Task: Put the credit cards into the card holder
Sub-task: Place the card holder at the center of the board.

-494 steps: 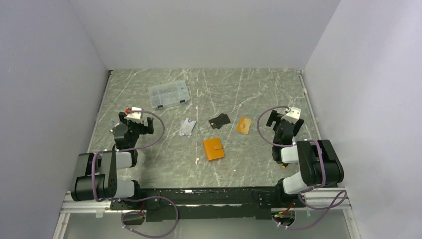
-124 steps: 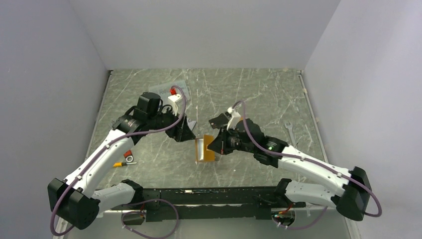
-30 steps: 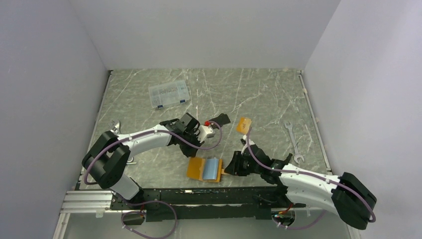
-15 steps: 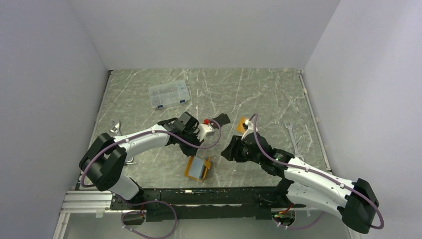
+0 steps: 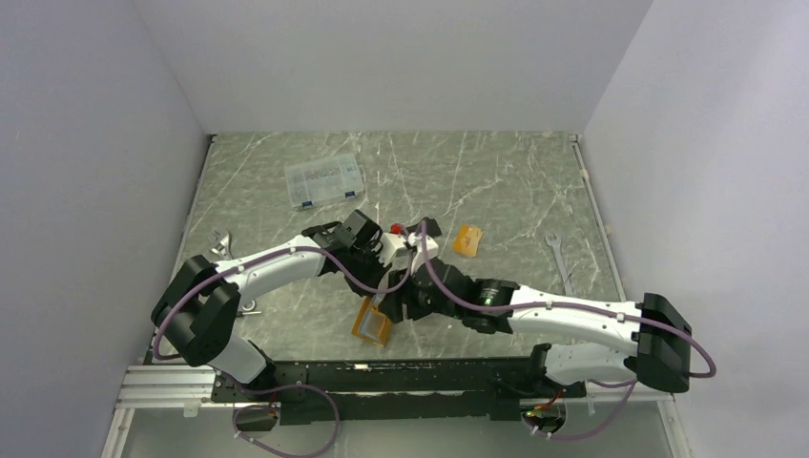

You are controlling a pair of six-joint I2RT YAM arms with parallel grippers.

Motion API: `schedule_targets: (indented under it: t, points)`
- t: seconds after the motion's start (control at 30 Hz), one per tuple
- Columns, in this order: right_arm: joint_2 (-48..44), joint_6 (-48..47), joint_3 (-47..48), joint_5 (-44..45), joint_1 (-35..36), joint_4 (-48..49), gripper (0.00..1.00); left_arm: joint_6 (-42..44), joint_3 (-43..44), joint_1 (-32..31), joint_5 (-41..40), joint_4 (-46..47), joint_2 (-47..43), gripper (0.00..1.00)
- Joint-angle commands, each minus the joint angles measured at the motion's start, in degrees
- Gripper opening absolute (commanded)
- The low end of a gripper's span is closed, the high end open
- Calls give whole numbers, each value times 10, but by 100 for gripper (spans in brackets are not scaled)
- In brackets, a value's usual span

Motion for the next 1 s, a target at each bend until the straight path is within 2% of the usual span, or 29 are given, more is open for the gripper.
schedule_targets:
  t: [0.0,0.13,0.2,0.33,0.5,0.63,0.73,0.97]
  points:
    - [30,-26,34,102,67,-10,67,-9,39,-4,-7,-21,-15,0]
    - [79,-11,71,183,100,-75,67,-17,72,-4,2,-49,-5,0]
    - [90,8,61,206,110,-72,66,-25,79,-3,7,-54,-8,0]
    - [60,46,-22,197,113,9,62,-41,78,7,29,-55,-26,0]
    - [-30,109,-123,216,102,61,58,-74,57,46,84,-33,-44,0]
    - [-87,143,-183,207,72,82,55,-100,49,52,97,-23,-43,0]
    - [-93,142,-188,200,60,72,54,-104,46,51,103,-16,-43,0]
    - [-36,134,-154,170,41,46,49,-103,49,51,104,-14,-46,0]
